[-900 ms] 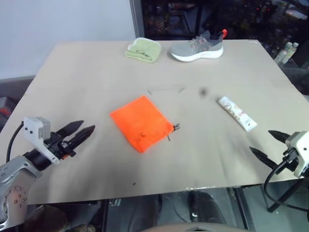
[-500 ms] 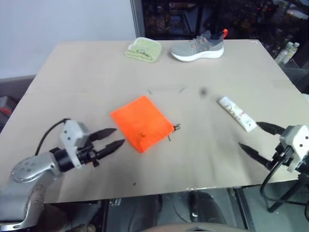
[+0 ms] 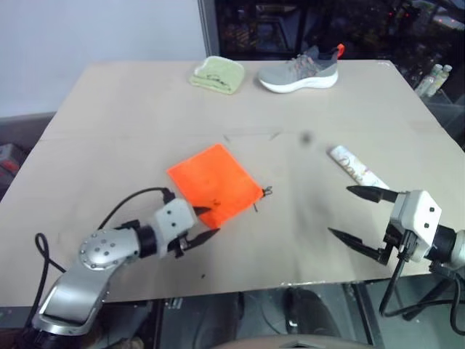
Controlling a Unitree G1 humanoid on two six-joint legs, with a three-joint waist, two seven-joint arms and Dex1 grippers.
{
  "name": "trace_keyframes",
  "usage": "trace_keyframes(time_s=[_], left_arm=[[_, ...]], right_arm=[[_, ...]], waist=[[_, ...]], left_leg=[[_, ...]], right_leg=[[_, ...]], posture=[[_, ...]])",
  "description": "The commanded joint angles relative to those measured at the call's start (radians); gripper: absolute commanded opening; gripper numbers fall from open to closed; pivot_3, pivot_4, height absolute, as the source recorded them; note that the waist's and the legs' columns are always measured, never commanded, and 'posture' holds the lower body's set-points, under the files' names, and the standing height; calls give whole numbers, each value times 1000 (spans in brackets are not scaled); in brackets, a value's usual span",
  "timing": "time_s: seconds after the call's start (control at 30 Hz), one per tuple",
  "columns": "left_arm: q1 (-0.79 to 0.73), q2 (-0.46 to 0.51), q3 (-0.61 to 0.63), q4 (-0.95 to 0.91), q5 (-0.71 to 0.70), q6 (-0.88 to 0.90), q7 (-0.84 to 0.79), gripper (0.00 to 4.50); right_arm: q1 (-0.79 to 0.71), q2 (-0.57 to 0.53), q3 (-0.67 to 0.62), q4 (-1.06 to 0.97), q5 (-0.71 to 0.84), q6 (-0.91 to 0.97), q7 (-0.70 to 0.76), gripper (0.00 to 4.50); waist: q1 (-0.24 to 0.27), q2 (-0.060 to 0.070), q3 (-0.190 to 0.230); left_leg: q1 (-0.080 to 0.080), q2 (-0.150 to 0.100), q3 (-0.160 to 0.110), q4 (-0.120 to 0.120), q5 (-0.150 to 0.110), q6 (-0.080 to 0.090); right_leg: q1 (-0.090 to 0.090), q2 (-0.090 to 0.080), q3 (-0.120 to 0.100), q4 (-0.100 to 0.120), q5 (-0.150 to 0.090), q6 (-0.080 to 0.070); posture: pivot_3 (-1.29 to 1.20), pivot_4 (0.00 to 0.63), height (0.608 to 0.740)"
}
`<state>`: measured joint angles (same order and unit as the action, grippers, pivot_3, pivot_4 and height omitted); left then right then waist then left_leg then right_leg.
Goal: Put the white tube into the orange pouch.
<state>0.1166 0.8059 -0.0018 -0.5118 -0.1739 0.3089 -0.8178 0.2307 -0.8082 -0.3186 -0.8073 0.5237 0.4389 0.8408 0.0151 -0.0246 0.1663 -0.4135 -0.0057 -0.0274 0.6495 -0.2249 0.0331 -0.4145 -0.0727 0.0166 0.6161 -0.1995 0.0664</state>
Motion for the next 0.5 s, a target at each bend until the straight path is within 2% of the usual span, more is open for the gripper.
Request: trace_keyframes(time_s=[0.03,0.33,0.43,0.5], left_arm=[[-37,-22,-55,-37,80,1,57,2559],[-82,-54,-116,-2,140,57,90,2559],[-71,-56,-117,-9,144,60,92,1761],[-63,-59,-119,-15,150,64,96,875]], right_arm=[[-11,-32,-18,-51,49,16,20,4500],[27,-60,-58,-71,62,-17,73,4500],[37,-59,-66,-77,59,-24,77,4500],[41,-60,-71,-81,62,-24,77,4500]], waist=[[0,0,0],[0,0,0],[0,0,0],[0,0,0]], left_leg=[[0,0,0,0,0,0],[0,0,0,0,0,0],[0,0,0,0,0,0],[0,0,0,1,0,0]], right_leg=[[0,0,0,0,0,0],[0,0,0,0,0,0],[0,0,0,0,0,0],[0,0,0,1,0,0]], posture=[[0,150,740],[0,150,740],[0,150,740],[0,150,740]])
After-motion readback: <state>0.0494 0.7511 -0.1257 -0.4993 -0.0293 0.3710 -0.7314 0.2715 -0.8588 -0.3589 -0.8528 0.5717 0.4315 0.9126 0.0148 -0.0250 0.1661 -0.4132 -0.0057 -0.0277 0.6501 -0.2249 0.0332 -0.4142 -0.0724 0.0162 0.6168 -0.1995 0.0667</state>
